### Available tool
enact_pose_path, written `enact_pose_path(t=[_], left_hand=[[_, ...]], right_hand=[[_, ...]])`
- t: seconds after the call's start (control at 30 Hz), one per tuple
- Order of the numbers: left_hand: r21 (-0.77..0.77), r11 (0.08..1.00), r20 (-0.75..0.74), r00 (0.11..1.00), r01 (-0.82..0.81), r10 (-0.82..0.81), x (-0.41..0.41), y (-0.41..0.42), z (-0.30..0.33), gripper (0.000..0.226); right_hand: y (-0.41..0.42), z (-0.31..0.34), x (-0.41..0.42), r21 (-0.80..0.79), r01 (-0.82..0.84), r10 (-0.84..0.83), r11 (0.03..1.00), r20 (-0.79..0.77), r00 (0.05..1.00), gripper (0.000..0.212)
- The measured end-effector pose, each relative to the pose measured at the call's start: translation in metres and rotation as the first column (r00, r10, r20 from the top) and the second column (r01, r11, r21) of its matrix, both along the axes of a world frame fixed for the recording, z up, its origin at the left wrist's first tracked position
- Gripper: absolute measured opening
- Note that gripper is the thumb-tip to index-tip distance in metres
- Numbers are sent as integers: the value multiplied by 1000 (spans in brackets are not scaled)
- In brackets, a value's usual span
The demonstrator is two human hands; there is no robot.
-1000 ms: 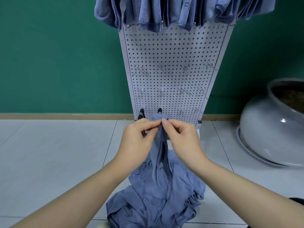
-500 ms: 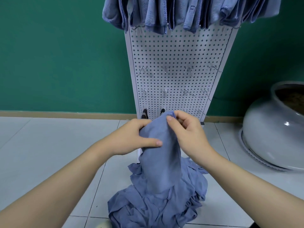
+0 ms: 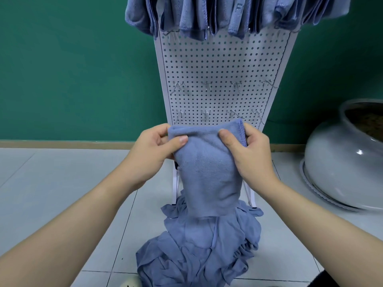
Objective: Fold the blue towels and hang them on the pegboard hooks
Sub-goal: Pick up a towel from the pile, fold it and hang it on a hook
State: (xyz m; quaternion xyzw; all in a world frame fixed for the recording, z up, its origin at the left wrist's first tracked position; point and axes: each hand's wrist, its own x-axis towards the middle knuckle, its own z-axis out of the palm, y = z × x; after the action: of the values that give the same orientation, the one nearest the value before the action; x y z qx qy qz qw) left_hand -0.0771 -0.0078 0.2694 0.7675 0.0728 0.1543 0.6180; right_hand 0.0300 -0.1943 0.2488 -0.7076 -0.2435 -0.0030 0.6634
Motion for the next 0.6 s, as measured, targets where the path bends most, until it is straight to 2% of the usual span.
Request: enact_pose_path(t=[0.1, 0.2, 0.27, 0.33, 0.4, 0.47, 0.6], left_hand=[[-99, 985, 58, 987, -141, 148, 4, -2, -4, 18], [-100, 976, 104, 973, -195, 205, 7, -9, -7, 28], [-143, 980, 84, 985, -140, 153, 8, -15, -6, 31], [-224, 975, -7, 1000, -3, 2, 6, -21, -7, 28], [-207, 976, -114, 989, 68, -93, 6, -22, -13, 33], [-157, 987, -135, 990, 19, -40, 6, -21, -18, 26], [-134, 982, 0, 991, -136, 137, 9, -22, -18, 13]], right_hand=[[1, 3, -2, 64, -54, 63, 996, -136, 989, 34], [3, 1, -4, 120, -48, 68, 992, -168, 983, 46], [4, 1, -7, 129, -16, 36, 991, -150, 988, 50], [4, 1, -9, 150, 10, 14, 989, -159, 987, 49], [3, 2, -7, 165, 30, 0, 986, -176, 984, 47], [1, 3, -4, 125, 59, -45, 990, -117, 992, 48], [-2, 5, 0, 46, 127, -131, 991, 79, 988, 48]])
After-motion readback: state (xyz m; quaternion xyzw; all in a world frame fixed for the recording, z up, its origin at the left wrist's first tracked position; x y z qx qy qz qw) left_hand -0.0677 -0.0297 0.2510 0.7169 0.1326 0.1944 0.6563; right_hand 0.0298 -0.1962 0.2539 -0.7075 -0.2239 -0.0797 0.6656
